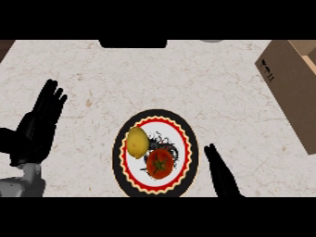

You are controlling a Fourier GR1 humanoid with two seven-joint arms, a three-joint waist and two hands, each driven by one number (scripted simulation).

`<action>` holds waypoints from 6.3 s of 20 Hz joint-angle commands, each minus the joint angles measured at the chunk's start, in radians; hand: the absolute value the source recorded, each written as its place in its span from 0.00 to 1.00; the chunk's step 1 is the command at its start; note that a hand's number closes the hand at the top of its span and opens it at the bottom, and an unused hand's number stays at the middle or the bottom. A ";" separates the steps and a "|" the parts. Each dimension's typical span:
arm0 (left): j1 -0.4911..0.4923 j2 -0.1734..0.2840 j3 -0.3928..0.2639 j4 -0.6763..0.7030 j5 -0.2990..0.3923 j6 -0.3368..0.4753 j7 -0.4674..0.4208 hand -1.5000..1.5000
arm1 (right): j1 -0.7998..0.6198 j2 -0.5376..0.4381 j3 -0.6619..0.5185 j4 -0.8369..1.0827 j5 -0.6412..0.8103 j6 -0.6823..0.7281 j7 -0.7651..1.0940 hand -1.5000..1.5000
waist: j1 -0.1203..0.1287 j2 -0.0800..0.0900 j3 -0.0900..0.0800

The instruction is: Pick the tomato from the plate and place it in the cardboard box

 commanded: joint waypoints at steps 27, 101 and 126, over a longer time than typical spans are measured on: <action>-0.115 -0.016 0.065 0.082 -0.020 -0.034 0.028 0.50 | -0.271 0.160 -0.037 0.675 -0.019 -0.208 -0.084 0.00 | -0.006 0.001 0.001; 0.006 -0.127 0.080 -0.044 -0.119 -0.094 0.055 0.50 | -0.857 -0.349 -0.949 1.029 0.132 0.151 -0.547 1.00 | 0.009 0.004 0.001; 0.018 -0.110 0.102 -0.012 -0.090 -0.151 0.038 0.50 | -0.991 -0.439 -1.222 1.518 -0.103 -0.067 -1.066 0.00 | 0.019 0.005 0.003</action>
